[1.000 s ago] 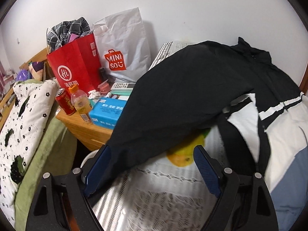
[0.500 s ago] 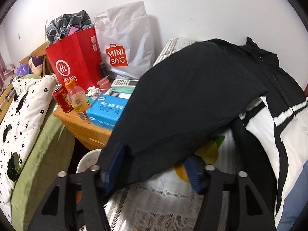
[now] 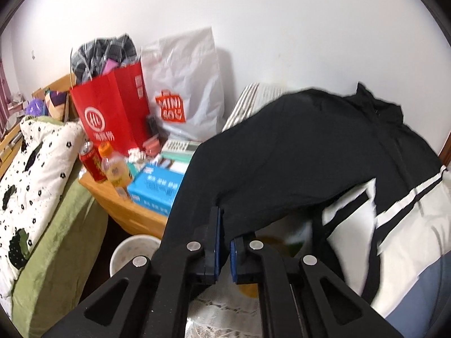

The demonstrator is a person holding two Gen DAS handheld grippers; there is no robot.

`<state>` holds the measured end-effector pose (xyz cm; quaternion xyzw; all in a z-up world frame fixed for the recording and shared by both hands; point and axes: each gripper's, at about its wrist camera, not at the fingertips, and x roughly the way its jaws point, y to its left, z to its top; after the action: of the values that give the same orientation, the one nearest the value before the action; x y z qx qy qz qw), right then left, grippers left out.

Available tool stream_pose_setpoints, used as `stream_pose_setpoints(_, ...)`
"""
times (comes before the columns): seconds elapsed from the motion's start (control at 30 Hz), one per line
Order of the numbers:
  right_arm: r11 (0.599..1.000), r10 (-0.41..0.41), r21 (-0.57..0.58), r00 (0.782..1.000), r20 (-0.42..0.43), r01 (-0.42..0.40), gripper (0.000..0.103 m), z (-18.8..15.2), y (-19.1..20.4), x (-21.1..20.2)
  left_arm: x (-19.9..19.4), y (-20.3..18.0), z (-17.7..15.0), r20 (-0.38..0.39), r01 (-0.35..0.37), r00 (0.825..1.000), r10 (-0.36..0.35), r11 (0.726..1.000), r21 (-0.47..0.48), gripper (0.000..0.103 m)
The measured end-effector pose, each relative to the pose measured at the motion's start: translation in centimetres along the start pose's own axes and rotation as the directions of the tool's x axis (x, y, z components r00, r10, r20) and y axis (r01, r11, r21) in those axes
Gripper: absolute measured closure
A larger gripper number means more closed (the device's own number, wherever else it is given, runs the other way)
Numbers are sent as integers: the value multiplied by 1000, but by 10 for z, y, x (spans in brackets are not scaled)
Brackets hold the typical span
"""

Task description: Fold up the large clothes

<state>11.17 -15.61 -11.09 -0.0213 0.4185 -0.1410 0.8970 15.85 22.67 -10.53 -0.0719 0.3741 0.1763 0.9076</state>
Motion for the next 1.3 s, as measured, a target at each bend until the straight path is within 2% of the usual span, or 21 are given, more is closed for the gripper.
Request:
stream_pose_setpoints(0.2,1000,16,2,999,33,-16,34,7,-10,-12,-25,-22,25,59,51,997,-52,999,14,98)
stream_pose_setpoints(0.4,999,11,31,997,80,-13,33,14,-39,-31,-40,-61,47,91,129,987,-132,991,45,98)
stream_pose_setpoints(0.63,999,-33,26,996,89,31,33,6,-79,-40,-47,-129,64,105,238,963,-249,965,111,98)
stream_pose_setpoints(0.9,997,-56,51,996,63,53,33,-8,-125,-30,-33,-214,61,18,331,940,-340,926,184,98)
stream_pose_setpoints(1.03,996,-59,65,997,39,56,33,-14,-140,-18,-22,-242,50,-34,340,939,-341,913,224,98)
stream_pose_setpoints(1.3,998,-39,43,999,16,39,33,-19,-140,-4,0,-247,30,-172,371,924,-340,906,204,97)
